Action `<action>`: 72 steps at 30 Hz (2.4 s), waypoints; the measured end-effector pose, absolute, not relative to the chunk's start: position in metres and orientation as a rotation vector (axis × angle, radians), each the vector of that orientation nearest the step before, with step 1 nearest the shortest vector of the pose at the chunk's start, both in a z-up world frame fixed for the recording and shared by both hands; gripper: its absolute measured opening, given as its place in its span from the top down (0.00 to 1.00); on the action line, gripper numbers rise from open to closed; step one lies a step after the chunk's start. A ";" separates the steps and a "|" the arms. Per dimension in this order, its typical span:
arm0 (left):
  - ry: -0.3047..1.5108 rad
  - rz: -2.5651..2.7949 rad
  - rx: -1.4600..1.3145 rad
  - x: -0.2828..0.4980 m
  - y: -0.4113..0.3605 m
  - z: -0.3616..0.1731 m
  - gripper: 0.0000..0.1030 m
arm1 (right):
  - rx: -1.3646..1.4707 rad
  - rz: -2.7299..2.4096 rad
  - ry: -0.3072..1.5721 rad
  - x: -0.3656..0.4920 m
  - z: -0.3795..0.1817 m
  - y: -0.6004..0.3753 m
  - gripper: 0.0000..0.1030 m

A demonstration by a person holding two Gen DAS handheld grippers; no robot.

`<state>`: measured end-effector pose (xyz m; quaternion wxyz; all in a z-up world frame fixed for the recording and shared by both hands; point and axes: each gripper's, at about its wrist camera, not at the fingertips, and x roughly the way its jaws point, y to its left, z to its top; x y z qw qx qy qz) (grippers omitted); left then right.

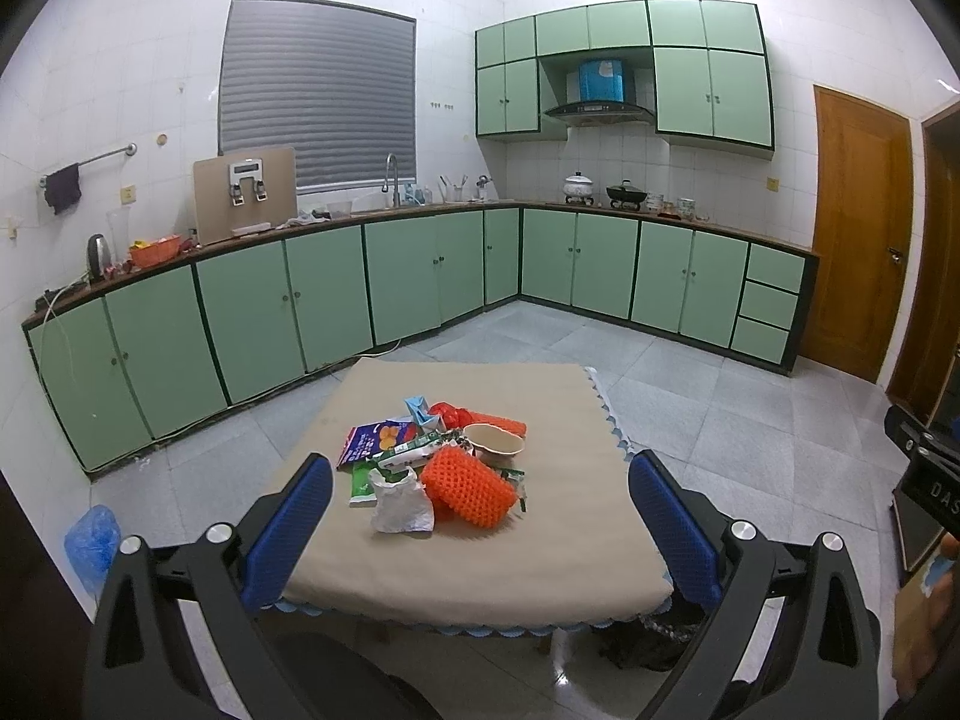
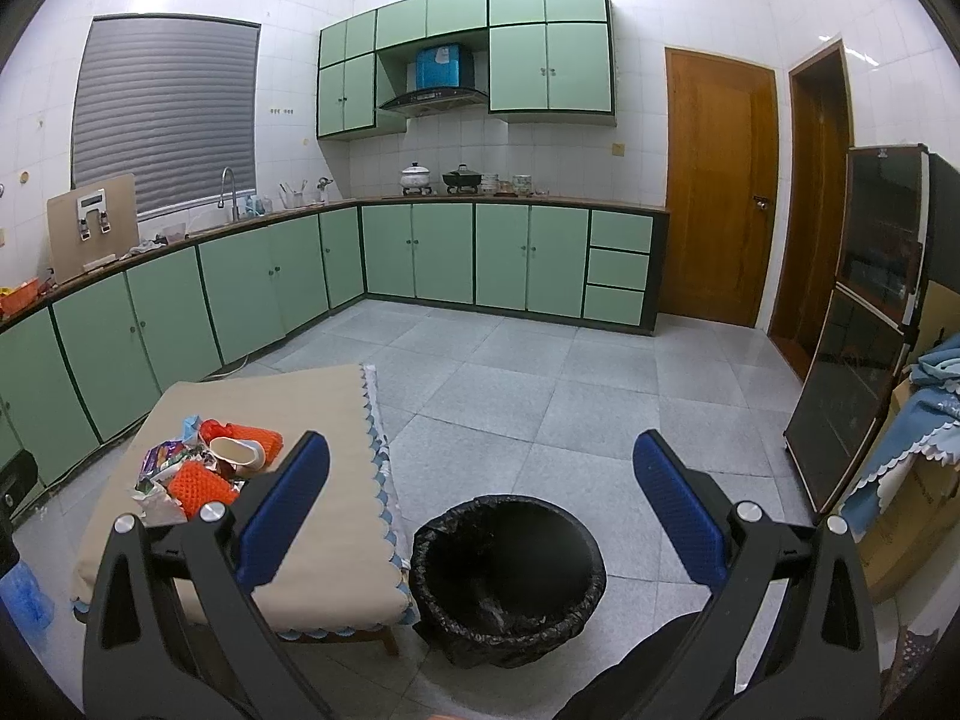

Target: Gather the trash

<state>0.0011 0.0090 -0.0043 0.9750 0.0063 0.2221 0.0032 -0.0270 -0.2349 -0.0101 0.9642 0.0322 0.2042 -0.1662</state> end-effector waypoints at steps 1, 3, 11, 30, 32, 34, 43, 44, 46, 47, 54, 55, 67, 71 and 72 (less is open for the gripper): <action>0.449 0.006 0.013 0.001 0.009 -0.005 0.06 | 0.065 -0.337 0.412 -0.028 -0.010 -0.235 0.05; 0.448 0.006 0.014 0.001 0.009 -0.004 0.06 | 0.065 -0.336 0.411 -0.028 -0.011 -0.235 0.05; 0.452 0.006 0.016 0.001 0.006 -0.004 0.06 | 0.064 -0.337 0.416 -0.027 -0.011 -0.234 0.05; 0.455 0.007 0.016 0.000 0.005 -0.004 0.06 | 0.064 -0.336 0.421 -0.024 -0.013 -0.232 0.05; 0.455 0.006 0.015 0.001 0.005 -0.004 0.06 | 0.063 -0.336 0.422 -0.024 -0.013 -0.232 0.05; 0.456 0.006 0.015 0.001 0.005 -0.004 0.06 | 0.064 -0.335 0.422 -0.024 -0.013 -0.232 0.05; 0.456 0.006 0.016 0.000 0.006 -0.004 0.06 | 0.063 -0.332 0.427 -0.023 -0.014 -0.229 0.05; 0.457 0.006 0.015 0.000 0.006 -0.004 0.06 | 0.062 -0.332 0.427 -0.024 -0.014 -0.229 0.05; 0.456 0.006 0.015 0.000 0.006 -0.004 0.06 | 0.062 -0.332 0.427 -0.023 -0.015 -0.229 0.05; 0.456 0.006 0.016 0.000 0.006 -0.004 0.06 | 0.063 -0.331 0.427 -0.023 -0.015 -0.230 0.05; 0.461 0.008 0.016 0.001 0.007 -0.006 0.06 | 0.063 -0.331 0.428 -0.023 -0.015 -0.229 0.05; 0.462 0.009 0.015 0.000 0.007 -0.009 0.06 | 0.064 -0.330 0.428 -0.023 -0.015 -0.229 0.05; 0.496 0.091 0.024 0.005 0.055 -0.036 0.06 | 0.005 -0.137 0.467 0.009 -0.037 -0.190 0.05; 0.514 0.155 -0.006 0.006 0.090 -0.052 0.06 | -0.009 -0.040 0.512 0.032 -0.054 -0.163 0.05; 0.511 0.158 -0.022 0.006 0.096 -0.054 0.06 | -0.013 -0.021 0.519 0.037 -0.057 -0.157 0.05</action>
